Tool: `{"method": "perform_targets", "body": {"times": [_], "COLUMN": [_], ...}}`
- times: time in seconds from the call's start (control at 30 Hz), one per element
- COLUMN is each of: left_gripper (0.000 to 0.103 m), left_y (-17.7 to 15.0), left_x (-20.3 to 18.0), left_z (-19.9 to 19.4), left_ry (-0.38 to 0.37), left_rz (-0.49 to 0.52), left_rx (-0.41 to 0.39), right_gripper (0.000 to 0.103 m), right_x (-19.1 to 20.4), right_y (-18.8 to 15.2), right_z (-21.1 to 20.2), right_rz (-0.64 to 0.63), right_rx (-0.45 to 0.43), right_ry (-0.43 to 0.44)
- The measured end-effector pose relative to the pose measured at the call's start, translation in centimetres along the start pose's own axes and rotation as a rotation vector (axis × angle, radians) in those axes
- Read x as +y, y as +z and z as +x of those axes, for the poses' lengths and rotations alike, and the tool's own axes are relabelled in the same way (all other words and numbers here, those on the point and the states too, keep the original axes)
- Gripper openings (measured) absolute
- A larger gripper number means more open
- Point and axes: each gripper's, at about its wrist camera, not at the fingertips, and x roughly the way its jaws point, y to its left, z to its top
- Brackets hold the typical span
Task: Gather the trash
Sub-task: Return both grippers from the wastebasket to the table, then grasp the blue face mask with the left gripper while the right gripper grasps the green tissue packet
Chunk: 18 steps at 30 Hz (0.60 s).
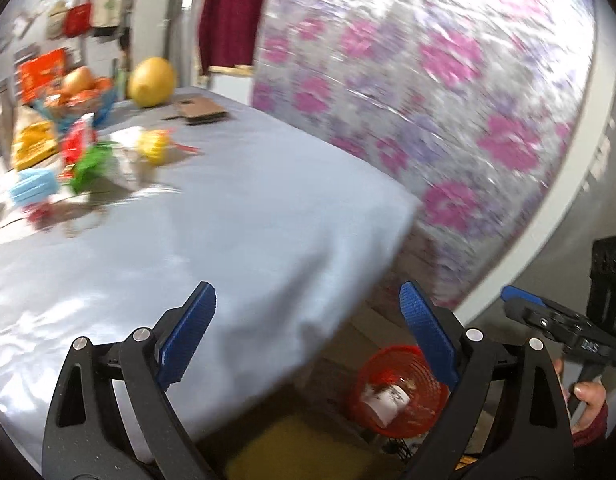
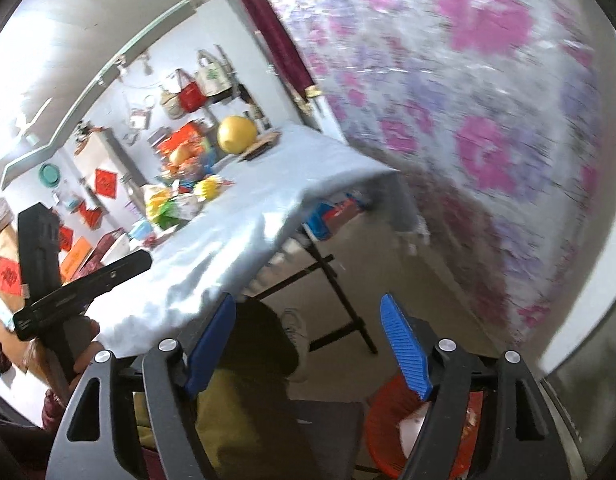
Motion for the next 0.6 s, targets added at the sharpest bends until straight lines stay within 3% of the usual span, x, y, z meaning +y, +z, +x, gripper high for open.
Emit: {"method": "perform_targets", "body": {"times": [0.23,0.6], "left_gripper": [0.096,0.096], "left_y": [0.9,4.6], "left_x": [7.7,18.9], "left_z": [-3.0,-2.4], "left_ry": [0.109,0.311], "left_rz": [-0.126,-0.256], "left_rx": [-0.065,-0.053], "right_gripper": [0.082,0.082], "right_x": [5.1,10.8], "right_y": [0.7,2.4], "right_z": [3.3,10.4], "right_rz": [-0.065,-0.157], "right_rx": [0.046,0.102], "right_ry": [0.079,0.124]}}
